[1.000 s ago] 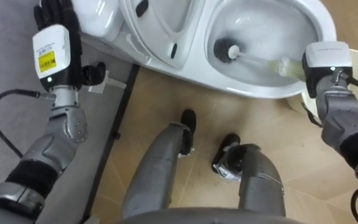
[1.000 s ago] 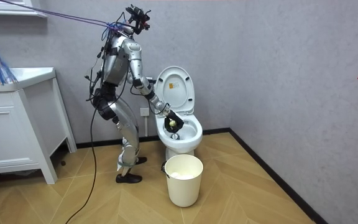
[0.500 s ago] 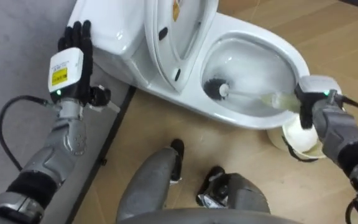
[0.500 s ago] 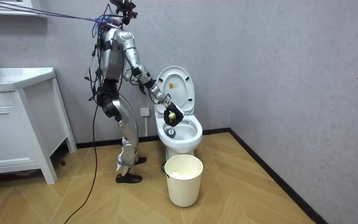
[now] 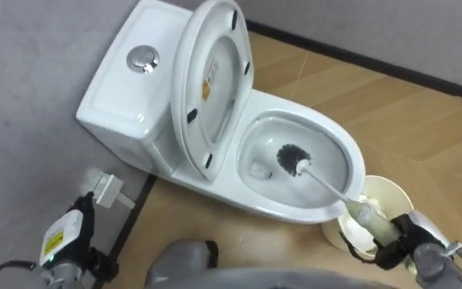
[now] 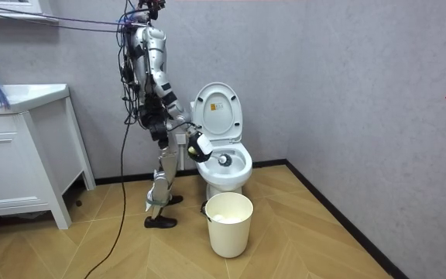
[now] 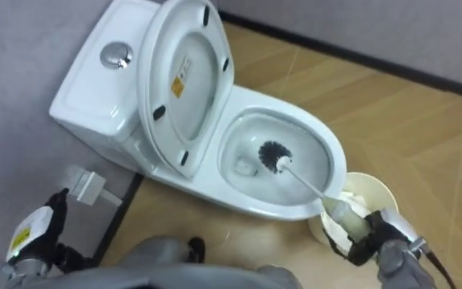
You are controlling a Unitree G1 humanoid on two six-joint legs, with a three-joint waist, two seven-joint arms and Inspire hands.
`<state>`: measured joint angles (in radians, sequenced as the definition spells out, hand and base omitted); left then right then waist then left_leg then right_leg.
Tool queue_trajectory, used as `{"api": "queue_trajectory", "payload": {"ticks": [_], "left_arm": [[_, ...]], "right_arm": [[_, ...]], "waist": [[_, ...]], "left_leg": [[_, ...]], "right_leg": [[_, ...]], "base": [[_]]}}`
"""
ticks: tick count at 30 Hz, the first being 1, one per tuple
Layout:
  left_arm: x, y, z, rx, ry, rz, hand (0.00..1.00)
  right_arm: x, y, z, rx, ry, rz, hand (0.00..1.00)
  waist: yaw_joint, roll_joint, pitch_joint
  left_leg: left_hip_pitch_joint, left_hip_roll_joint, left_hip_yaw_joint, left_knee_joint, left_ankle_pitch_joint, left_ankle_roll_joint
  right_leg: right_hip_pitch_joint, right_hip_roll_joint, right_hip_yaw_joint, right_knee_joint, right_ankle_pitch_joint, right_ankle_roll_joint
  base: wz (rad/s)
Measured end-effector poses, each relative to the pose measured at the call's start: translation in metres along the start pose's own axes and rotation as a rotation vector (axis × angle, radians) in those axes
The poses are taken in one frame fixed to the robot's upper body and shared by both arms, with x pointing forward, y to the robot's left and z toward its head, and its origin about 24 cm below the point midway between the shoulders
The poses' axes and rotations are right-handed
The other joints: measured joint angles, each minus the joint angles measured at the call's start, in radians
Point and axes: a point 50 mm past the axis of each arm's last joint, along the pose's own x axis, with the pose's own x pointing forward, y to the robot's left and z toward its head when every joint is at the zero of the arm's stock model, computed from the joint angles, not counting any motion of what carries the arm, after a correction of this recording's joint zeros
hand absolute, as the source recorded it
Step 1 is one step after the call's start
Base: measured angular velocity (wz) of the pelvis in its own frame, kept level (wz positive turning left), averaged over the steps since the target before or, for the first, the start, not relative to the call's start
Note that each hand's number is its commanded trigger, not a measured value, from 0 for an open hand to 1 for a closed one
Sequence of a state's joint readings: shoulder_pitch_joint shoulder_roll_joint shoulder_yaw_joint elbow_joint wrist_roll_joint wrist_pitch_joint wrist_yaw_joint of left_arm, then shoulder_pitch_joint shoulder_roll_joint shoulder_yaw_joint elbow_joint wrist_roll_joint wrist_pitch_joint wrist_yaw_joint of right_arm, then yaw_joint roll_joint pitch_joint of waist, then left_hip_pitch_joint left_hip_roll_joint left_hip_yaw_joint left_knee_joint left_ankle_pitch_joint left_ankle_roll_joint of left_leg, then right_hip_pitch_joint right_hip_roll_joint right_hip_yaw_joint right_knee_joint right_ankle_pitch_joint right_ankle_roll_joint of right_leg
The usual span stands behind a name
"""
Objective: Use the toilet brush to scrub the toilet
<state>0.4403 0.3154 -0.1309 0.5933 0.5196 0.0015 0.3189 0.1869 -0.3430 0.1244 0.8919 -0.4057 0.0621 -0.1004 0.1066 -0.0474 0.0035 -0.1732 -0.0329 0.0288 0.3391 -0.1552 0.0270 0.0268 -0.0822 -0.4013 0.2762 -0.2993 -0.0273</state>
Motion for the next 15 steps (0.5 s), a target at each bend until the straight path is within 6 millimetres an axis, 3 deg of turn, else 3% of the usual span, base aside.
{"api": "queue_trajectory", "payload": {"ticks": [6,10,13,15], "left_arm": [[-0.009,-0.022,-0.02,-0.089,0.143,-0.059,0.0],[-0.011,-0.023,-0.032,-0.172,0.233,-0.066,0.0],[-0.015,-0.032,-0.037,-0.202,0.285,-0.097,0.0],[-0.019,-0.04,-0.04,-0.235,0.322,-0.118,0.0]], "right_arm": [[-0.006,0.02,-0.008,0.104,0.031,0.0,1.0],[-0.012,0.035,-0.021,0.134,0.085,0.031,1.0],[-0.016,0.043,-0.027,0.174,0.114,0.036,1.0],[-0.016,0.044,-0.028,0.191,0.126,0.027,1.0]], "waist": [[-0.02,0.004,0.0],[-0.02,0.011,0.0016],[-0.022,0.022,-0.008],[-0.025,0.031,-0.0081]], "left_leg": [[0.089,0.001,0.022,-0.04,-0.005,-0.005],[0.112,0.004,0.026,-0.038,-0.017,-0.01],[0.121,0.006,0.044,-0.038,-0.019,-0.01],[0.134,0.005,0.054,-0.045,-0.02,-0.01]], "right_leg": [[0.073,0.003,0.015,-0.027,-0.001,0.002],[0.098,0.011,0.027,-0.043,0.0,0.001],[0.105,0.013,0.044,-0.053,0.004,0.002],[0.109,0.013,0.059,-0.056,0.007,0.002]], "base": [[-0.09],[-0.09],[-0.16],[-0.24]]}}
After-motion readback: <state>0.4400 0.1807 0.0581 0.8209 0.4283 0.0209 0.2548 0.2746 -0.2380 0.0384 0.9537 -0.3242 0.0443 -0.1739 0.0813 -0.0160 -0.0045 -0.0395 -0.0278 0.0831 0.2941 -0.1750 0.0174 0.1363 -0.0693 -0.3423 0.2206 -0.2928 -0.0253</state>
